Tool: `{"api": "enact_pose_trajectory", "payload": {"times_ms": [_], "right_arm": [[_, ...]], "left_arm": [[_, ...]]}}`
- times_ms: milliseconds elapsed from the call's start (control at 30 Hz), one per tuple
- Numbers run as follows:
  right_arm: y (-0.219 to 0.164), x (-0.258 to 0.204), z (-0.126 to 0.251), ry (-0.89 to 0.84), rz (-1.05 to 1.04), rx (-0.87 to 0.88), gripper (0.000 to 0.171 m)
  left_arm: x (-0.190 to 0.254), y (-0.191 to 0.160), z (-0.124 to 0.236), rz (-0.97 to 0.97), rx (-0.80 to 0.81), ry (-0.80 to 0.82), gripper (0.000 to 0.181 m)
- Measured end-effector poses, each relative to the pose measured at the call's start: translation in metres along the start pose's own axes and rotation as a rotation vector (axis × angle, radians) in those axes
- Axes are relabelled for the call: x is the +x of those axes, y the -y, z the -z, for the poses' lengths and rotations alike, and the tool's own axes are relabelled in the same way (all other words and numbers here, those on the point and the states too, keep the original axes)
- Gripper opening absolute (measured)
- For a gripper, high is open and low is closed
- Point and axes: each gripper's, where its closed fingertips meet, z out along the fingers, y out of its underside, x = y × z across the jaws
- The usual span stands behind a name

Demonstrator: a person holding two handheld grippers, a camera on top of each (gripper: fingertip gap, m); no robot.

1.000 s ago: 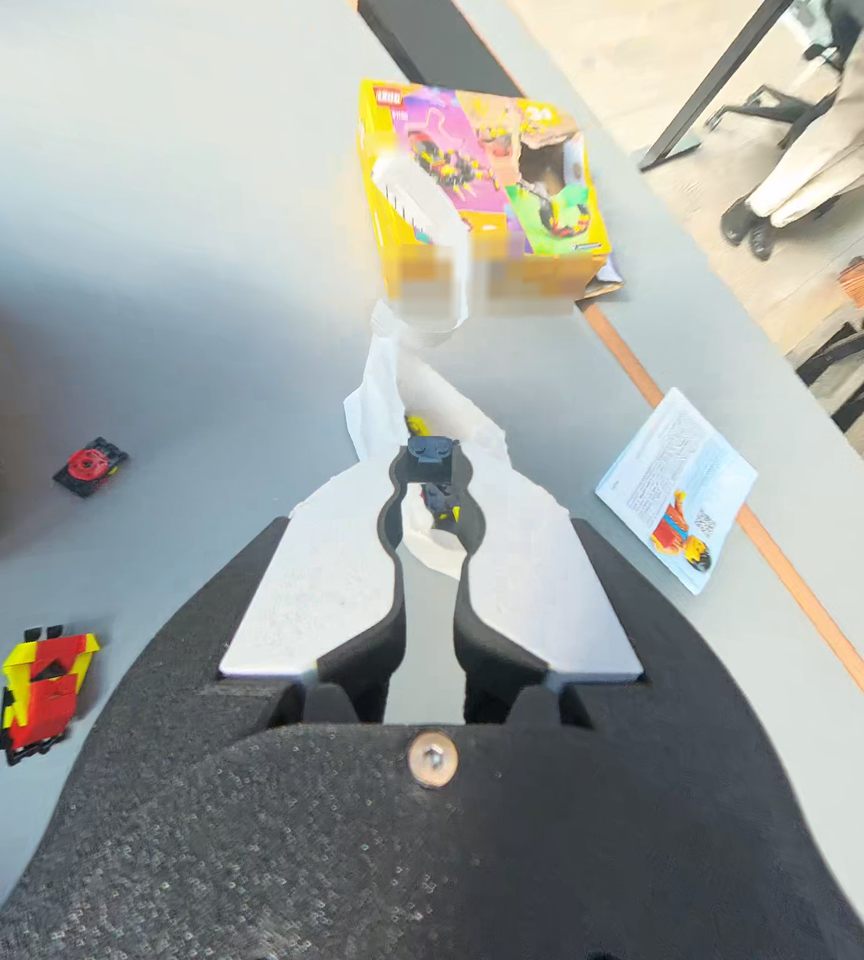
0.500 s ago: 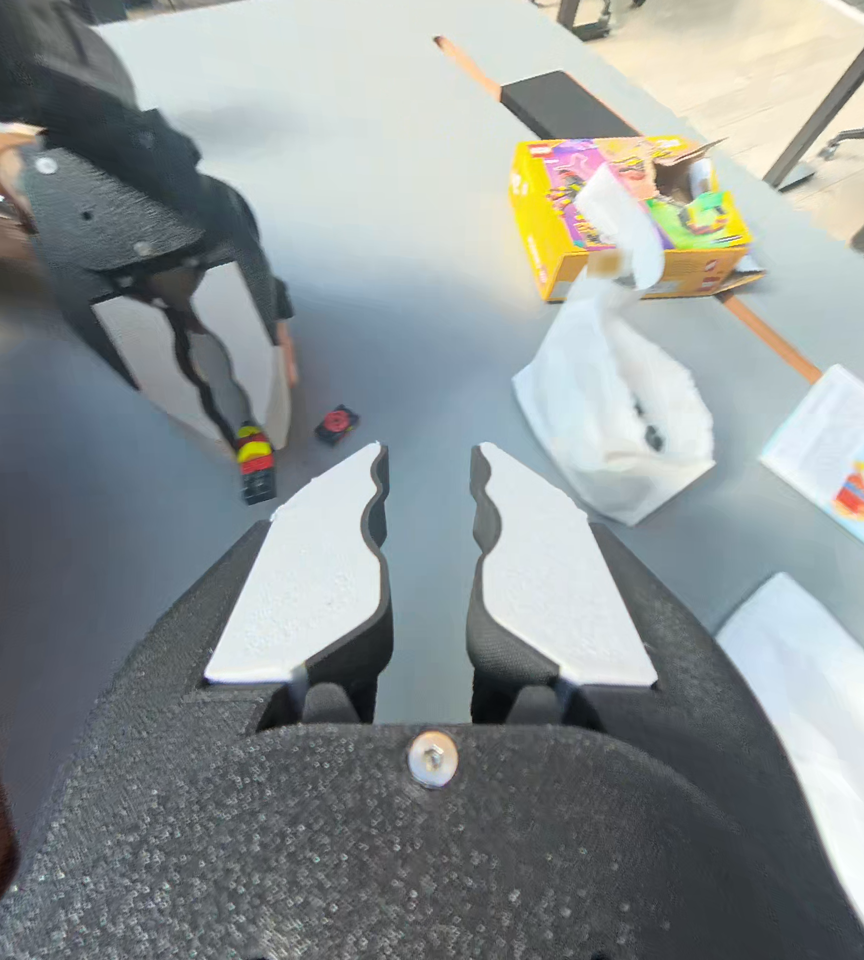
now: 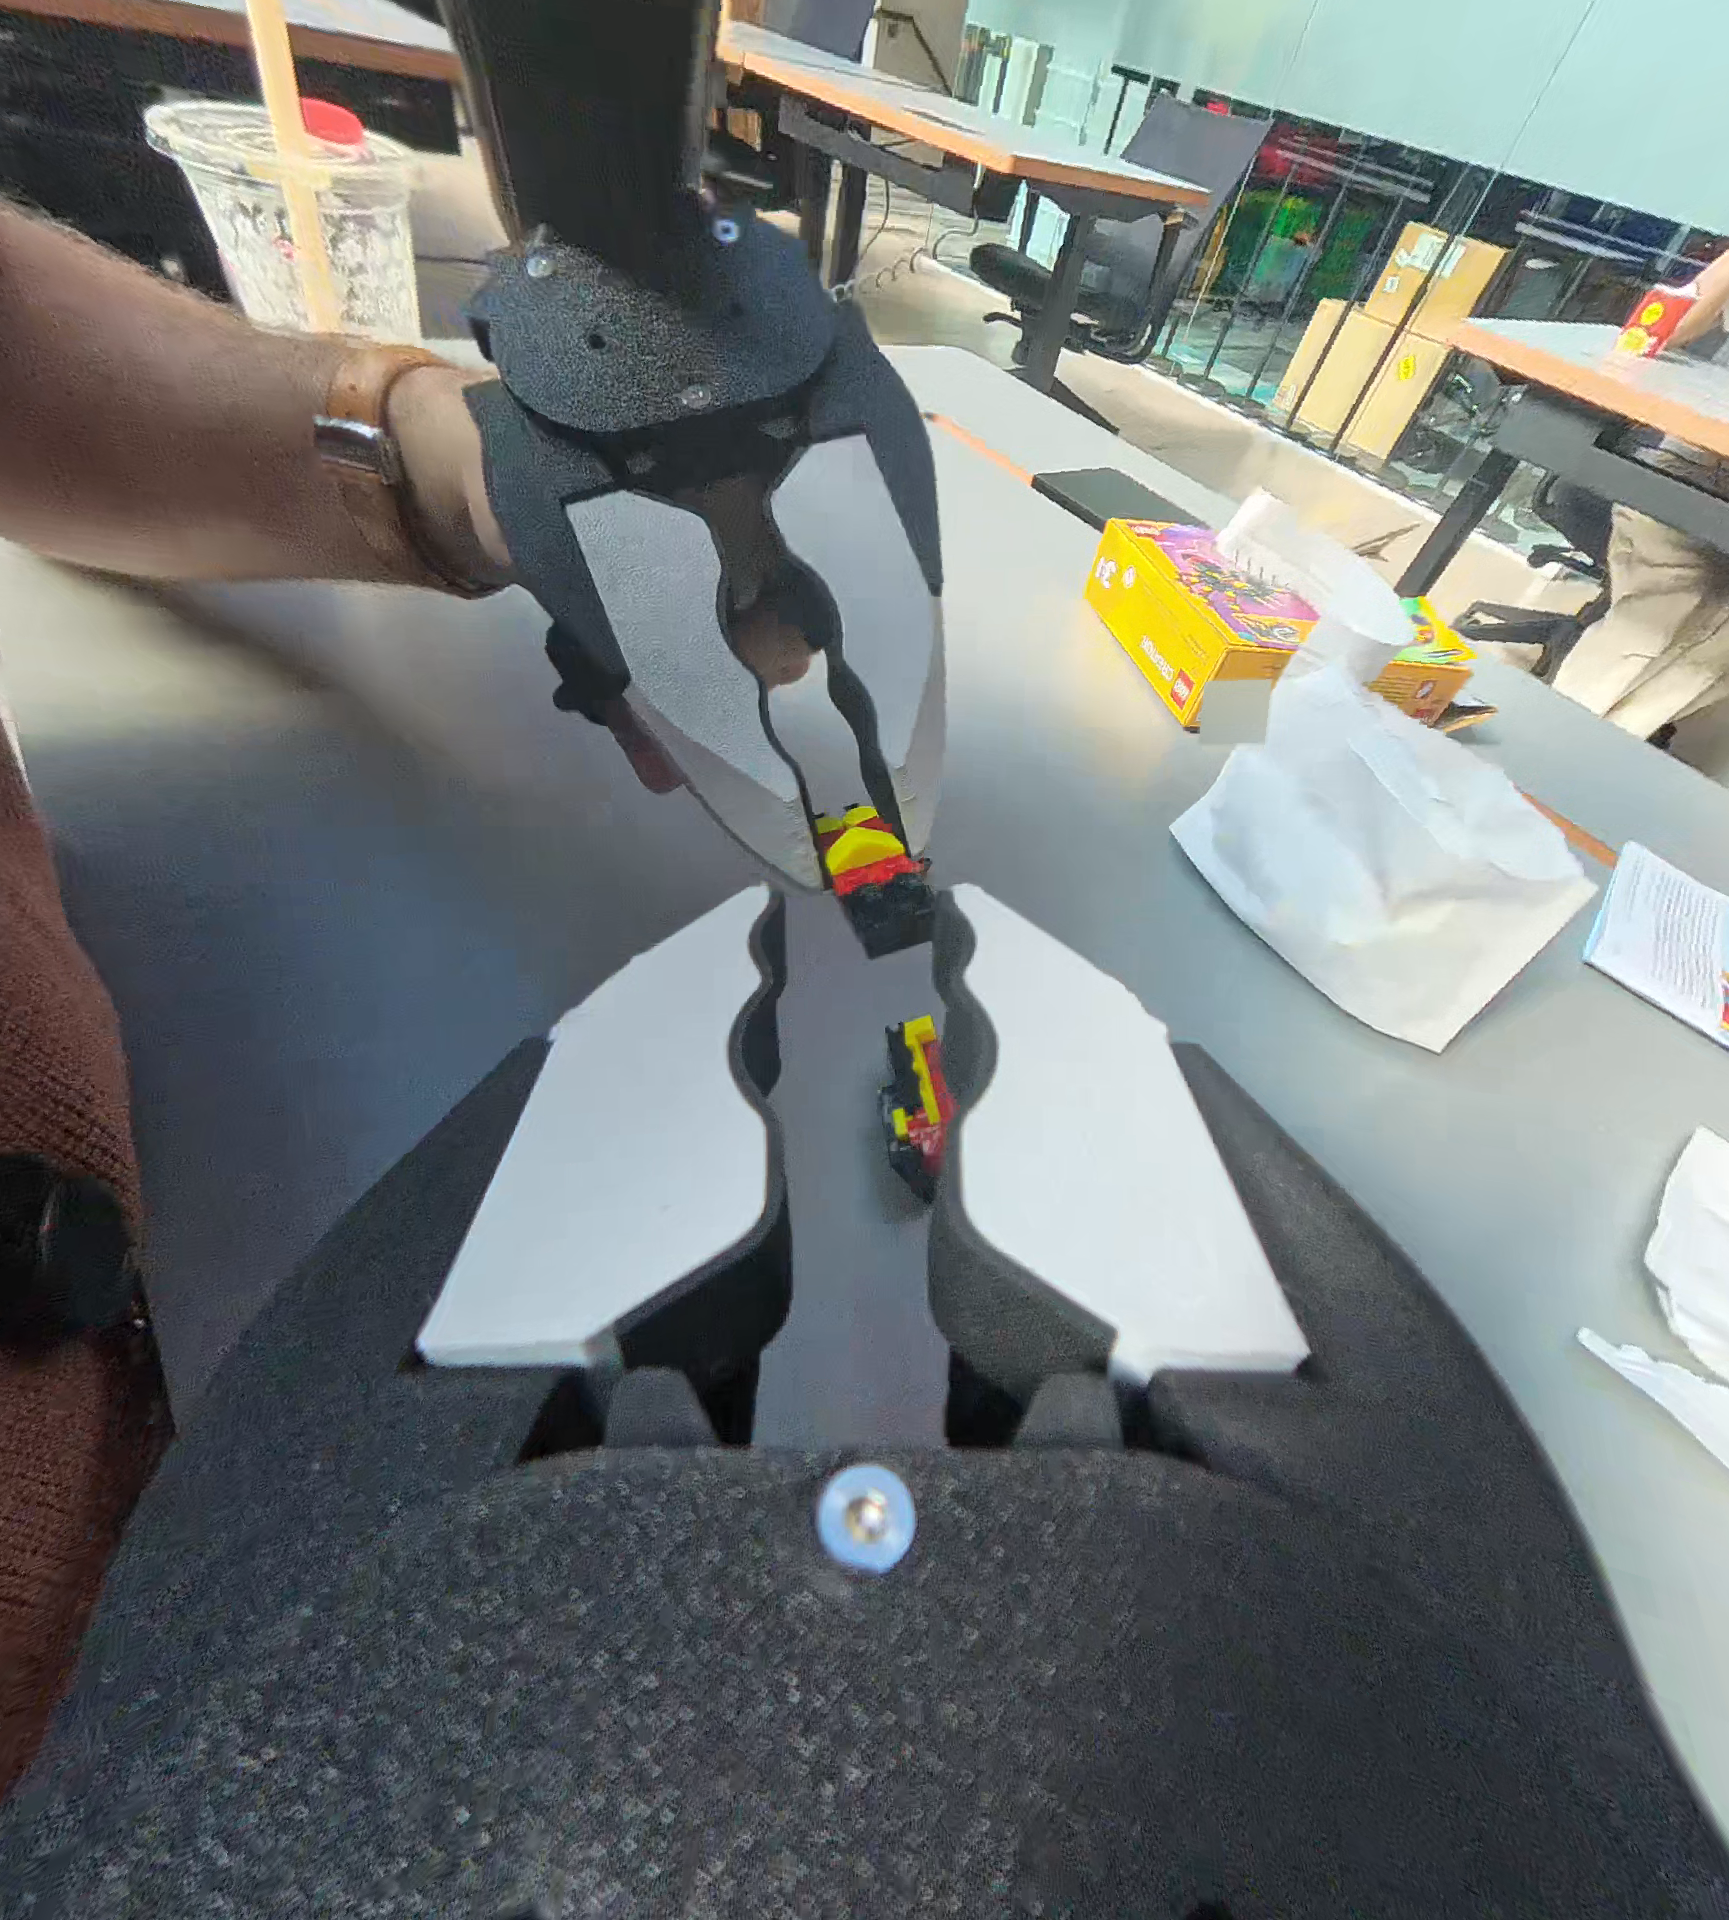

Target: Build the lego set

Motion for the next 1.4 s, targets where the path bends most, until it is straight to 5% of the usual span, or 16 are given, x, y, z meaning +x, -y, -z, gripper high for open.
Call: {"api": "enact_pose_trajectory", "payload": {"times_ms": [333, 700, 1333, 1400], "right_arm": [[-0.029, -0.014, -0.014, 0.129, 0.193, -0.162, 0.009], [-0.078, -0.049, -0.034, 0.236, 0.136, -0.418, 0.004], [-0.086, -0.053, -0.033, 0.323, 0.117, -0.787, 0.001], [-0.085, -0.053, -0.035, 0.286, 0.192, -0.698, 0.001]], "left_arm": [[0.019, -0.040, -0.006, 0.244, -0.211, -0.208, 0.016], [0.051, -0.082, -0.009, 0.136, -0.416, -0.213, 0.016], [0.053, -0.085, -0.009, 0.146, -0.433, -0.221, 0.016], [0.052, -0.086, -0.008, 0.153, -0.430, -0.210, 0.016]]}}
